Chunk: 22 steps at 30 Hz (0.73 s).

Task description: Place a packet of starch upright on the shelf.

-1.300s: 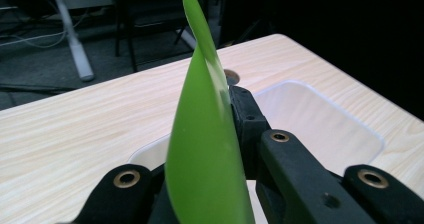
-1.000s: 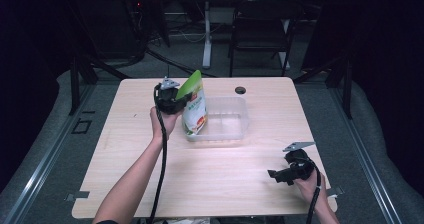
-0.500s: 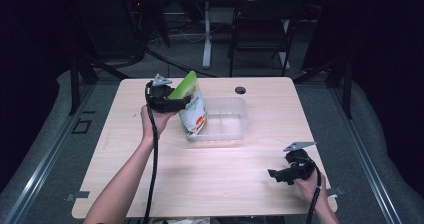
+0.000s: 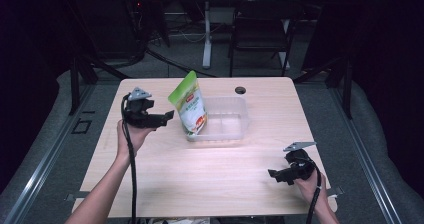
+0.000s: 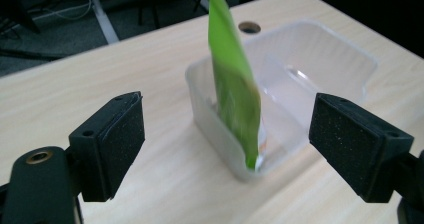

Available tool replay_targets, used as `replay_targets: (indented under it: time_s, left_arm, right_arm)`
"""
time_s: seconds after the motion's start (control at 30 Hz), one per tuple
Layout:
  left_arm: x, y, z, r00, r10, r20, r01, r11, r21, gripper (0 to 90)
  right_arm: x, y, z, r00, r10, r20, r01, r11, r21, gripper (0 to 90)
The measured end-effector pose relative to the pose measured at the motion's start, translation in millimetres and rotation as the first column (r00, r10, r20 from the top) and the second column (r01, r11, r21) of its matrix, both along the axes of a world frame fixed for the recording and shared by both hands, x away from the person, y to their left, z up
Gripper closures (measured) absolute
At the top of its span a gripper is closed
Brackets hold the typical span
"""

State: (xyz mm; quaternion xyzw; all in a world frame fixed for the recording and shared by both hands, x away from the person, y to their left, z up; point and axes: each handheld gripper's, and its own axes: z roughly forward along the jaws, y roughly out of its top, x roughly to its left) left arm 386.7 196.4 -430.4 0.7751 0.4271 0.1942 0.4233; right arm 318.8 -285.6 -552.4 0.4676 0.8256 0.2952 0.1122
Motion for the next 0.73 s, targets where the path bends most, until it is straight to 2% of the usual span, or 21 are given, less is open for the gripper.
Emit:
replay_targets:
  time_s: [0.03,0.2,0.33,0.4,0.43,0.47,0.57,0.73]
  left_arm:
    - [-6.5,4.0,-3.2,1.0000,0.005,0.000,-0.005,1.0000,0.000,14.2]
    - [-33.6,23.5,-21.6,0.9985,0.009,-0.053,-0.009,1.0000,0.004,13.4]
    - [-52.3,35.7,-42.3,0.9946,0.018,-0.103,-0.018,0.9998,0.008,12.7]
    - [-59.7,40.7,-51.1,0.9899,0.019,-0.141,-0.019,0.9998,0.004,11.6]
    - [-63.2,42.9,-55.1,0.9890,0.022,-0.147,-0.022,0.9998,0.001,11.1]
    - [-66.3,45.0,-57.7,0.9875,0.024,-0.155,-0.024,0.9997,0.005,10.7]
    - [-72.1,50.8,-64.9,0.9882,0.031,-0.150,-0.030,0.9995,0.007,8.3]
    - [-69.4,52.1,-75.1,0.9852,0.039,-0.167,-0.036,0.9991,0.022,6.5]
  right_arm:
    - [-0.1,0.4,-0.2,1.0000,-0.002,-0.001,0.002,1.0000,0.001,4.1]
    - [-0.1,1.2,-0.2,1.0000,0.006,-0.004,-0.006,1.0000,-0.005,4.1]
    - [-0.1,1.6,-0.3,1.0000,0.004,-0.001,-0.004,0.9999,-0.009,4.1]
    - [-0.1,1.6,-0.3,1.0000,0.004,-0.001,-0.004,0.9999,-0.010,4.1]
    - [0.0,1.7,-0.4,1.0000,0.003,0.001,-0.003,0.9999,-0.011,4.1]
    - [0.0,1.8,-0.2,0.9999,0.011,-0.002,-0.011,0.9999,-0.005,4.1]
    - [-0.2,2.5,-0.1,0.9999,0.013,-0.003,-0.013,0.9999,-0.005,4.1]
    - [0.1,2.7,-0.4,0.9999,0.017,-0.002,-0.017,0.9998,-0.007,4.1]
